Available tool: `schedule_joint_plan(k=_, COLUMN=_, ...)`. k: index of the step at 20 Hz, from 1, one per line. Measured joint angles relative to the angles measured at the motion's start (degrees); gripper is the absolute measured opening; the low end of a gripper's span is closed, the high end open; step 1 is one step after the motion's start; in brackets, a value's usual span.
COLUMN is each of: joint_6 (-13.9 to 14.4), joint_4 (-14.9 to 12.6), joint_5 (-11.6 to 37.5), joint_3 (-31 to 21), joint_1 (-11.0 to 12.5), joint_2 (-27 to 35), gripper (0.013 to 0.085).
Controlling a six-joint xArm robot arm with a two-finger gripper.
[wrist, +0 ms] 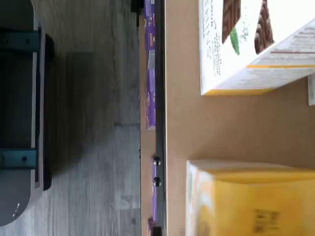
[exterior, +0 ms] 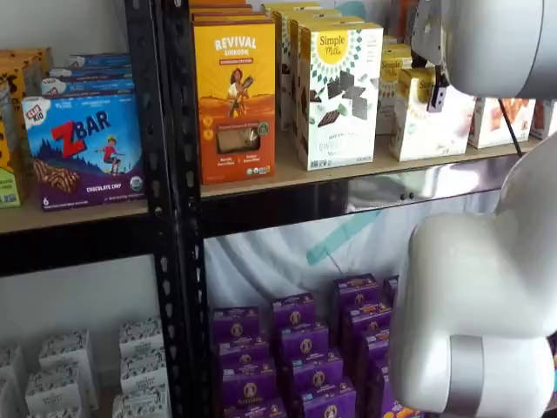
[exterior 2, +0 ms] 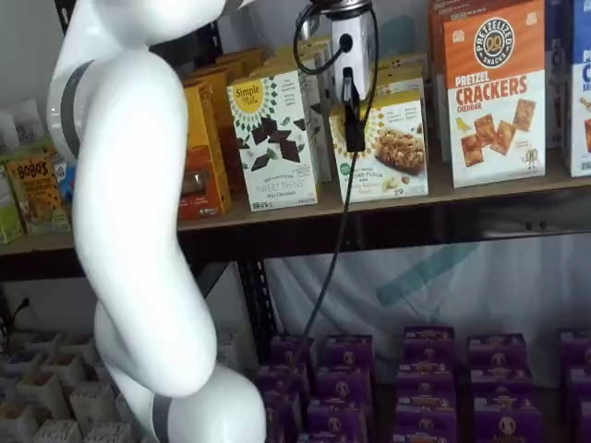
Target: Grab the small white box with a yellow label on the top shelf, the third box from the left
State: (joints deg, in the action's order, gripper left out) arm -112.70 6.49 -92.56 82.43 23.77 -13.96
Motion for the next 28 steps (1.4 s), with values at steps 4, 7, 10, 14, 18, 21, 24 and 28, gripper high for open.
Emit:
schedule_joint_plan(k=4, joint_6=-0.31, joint_4=0.26, joint_5=0.11, joint_3=-0.19, joint_1=0.34, joint_2=-0.19, gripper=0.0570)
schedule_joint_plan(k=7, joint_6=-0.51, joint_4=0.57, joint_5=0.06, joint_3=-0.18, joint_1=0.58, joint_2=-0.26, gripper=0.0490)
schedule_joint_plan(k=10, joint_6=-0.65, joint_4=0.86, joint_5=0.17, joint_3=-0.29, joint_1=0.76, joint_2=-0.35, gripper=0.0450)
schedule_joint_plan(k=14, joint_6=-0.74, joint_4=0.92, joint_5=0.53, joint_3=-0.51, joint_1=0.82, joint_2=-0.48, gripper=0.0450)
schedule_joint_plan(k=18, joint_6=-0.77, joint_4=1.04, joint_5=0.48, joint_3=-0.46, joint_1=0.87, joint_2=-0.41, gripper=0.0370)
schedule_joint_plan(k=21, joint_6=-0.71, joint_4=1.26, joint_5=-0.48, joint_3=0.18, joint_1=0.90, joint_2=-0.09, gripper=0.0370)
schedule_joint_plan(k=24, joint_6=-0.60, joint_4=1.91, joint_5=-2.77, joint_3=1.22, joint_1=1.08, joint_2=0.16, gripper=0.0370)
schedule_joint_plan(k=28, joint_6=-0.51, joint_4=2.05, joint_5=-5.88, joint_3=2.01, joint_1=1.25, joint_2=-0.26, gripper=0.0370)
